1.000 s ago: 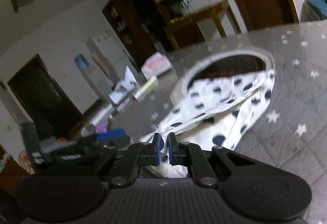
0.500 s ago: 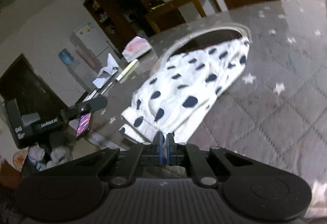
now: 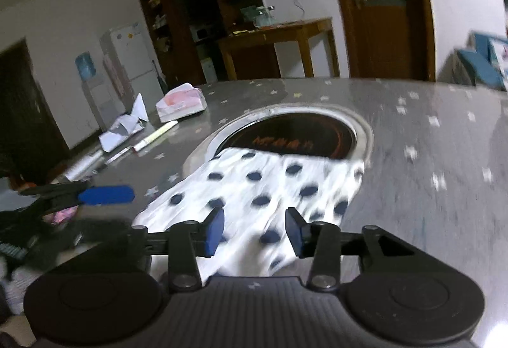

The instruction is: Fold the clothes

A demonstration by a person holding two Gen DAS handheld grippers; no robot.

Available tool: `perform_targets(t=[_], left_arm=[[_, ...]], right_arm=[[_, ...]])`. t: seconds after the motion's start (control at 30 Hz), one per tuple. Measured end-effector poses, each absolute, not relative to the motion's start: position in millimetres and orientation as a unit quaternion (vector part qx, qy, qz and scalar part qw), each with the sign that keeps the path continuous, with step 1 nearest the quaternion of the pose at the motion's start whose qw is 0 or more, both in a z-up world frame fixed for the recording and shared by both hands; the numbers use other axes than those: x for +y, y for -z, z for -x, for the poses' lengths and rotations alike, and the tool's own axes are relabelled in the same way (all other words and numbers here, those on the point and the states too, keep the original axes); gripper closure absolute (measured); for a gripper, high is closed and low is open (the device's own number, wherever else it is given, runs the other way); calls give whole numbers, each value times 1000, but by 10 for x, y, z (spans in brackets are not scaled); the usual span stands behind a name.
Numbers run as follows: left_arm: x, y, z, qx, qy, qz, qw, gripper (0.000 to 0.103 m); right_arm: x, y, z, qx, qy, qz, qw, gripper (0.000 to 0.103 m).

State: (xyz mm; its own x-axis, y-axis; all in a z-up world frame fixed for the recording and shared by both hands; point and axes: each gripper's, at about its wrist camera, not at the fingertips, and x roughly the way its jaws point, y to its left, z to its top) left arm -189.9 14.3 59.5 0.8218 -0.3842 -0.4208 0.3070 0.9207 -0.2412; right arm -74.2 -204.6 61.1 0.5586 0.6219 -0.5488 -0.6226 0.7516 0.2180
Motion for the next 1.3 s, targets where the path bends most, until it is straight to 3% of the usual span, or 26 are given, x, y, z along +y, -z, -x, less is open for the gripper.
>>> perform_targets(t=[0.33,0.6,0.7,0.83,0.93,1.03,1.1,1.3], left_arm=[[-22,-313,1747,294,206,68,931,35],[15,-215,1698,310,212,74,924,35],[23,-244,1719,309,211,75,924,35],[57,-316,1794,306,207,81,926,34],[86,-362,1849,305,201,80,927,34],[129,-412,1932,304,190,78,930,33],[164,-428,1983,305,181,75,932,32],[247,-435,2122,317,161,68,932,31]], right_arm=[[-1729,-279,82,329,-344,62,877,60],[-1829,-261,-118,323,-333,56,884,59],[-1871,-283,-245,320,-310,59,893,50],[-1985,-228,-435,334,-289,34,897,50],[-2058,-141,-539,360,-295,-1,885,53],[-2128,-120,-563,368,-306,-23,877,78],[-2169,-125,-522,368,-307,-27,877,86],[-2361,-175,-291,354,-270,-8,896,88]])
